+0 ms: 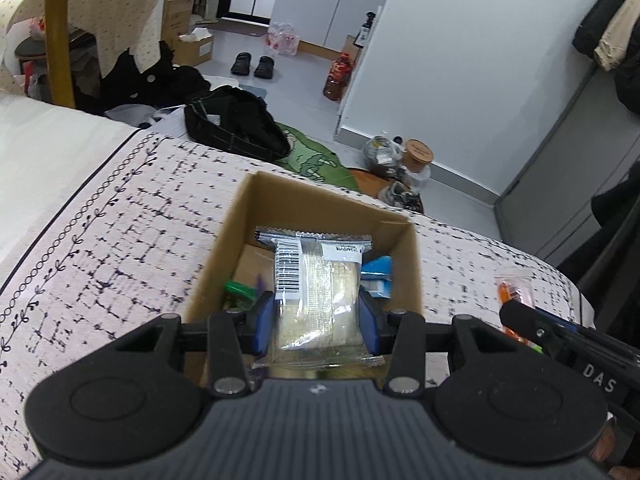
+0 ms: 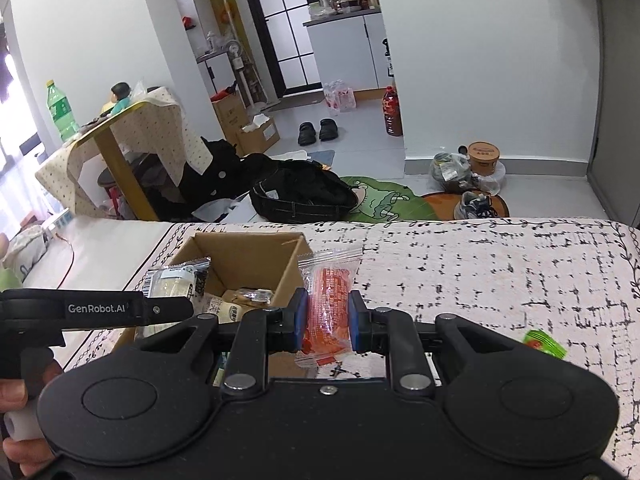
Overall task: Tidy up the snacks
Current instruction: 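Carry white pack with left gripper into the box while right gripper carries orange bag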
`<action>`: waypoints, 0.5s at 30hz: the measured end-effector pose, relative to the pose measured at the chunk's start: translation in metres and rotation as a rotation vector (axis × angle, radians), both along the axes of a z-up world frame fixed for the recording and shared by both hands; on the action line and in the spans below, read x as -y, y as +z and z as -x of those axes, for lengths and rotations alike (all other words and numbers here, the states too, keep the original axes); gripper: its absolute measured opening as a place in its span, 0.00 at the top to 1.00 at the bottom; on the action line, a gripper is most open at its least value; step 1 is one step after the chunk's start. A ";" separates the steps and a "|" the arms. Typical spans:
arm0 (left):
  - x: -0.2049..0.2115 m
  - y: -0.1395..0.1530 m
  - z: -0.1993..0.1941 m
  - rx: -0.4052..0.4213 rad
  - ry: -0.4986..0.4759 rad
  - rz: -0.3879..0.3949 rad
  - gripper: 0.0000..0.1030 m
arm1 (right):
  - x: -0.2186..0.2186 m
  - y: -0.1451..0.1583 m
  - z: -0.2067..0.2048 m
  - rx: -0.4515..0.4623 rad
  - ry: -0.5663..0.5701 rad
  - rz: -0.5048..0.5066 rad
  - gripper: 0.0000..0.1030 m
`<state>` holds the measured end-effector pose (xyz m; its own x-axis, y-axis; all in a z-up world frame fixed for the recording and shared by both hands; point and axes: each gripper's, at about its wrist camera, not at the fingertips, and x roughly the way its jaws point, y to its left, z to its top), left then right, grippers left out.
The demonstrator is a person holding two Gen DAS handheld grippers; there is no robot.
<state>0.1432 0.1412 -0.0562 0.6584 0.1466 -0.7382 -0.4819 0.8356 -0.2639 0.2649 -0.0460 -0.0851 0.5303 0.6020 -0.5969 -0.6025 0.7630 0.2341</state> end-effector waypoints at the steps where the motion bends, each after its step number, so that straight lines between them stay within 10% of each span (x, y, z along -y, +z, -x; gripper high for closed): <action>1: -0.004 -0.001 0.000 -0.002 0.006 0.002 0.58 | -0.003 0.000 0.000 -0.001 0.004 0.003 0.80; 15: -0.030 0.001 0.005 0.016 0.027 0.055 0.53 | -0.045 0.004 0.001 -0.014 0.072 0.026 0.80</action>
<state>0.1380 0.1712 -0.0549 0.6668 0.1241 -0.7349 -0.4991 0.8066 -0.3166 0.2637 -0.0007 -0.0811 0.4780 0.6226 -0.6195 -0.6529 0.7237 0.2235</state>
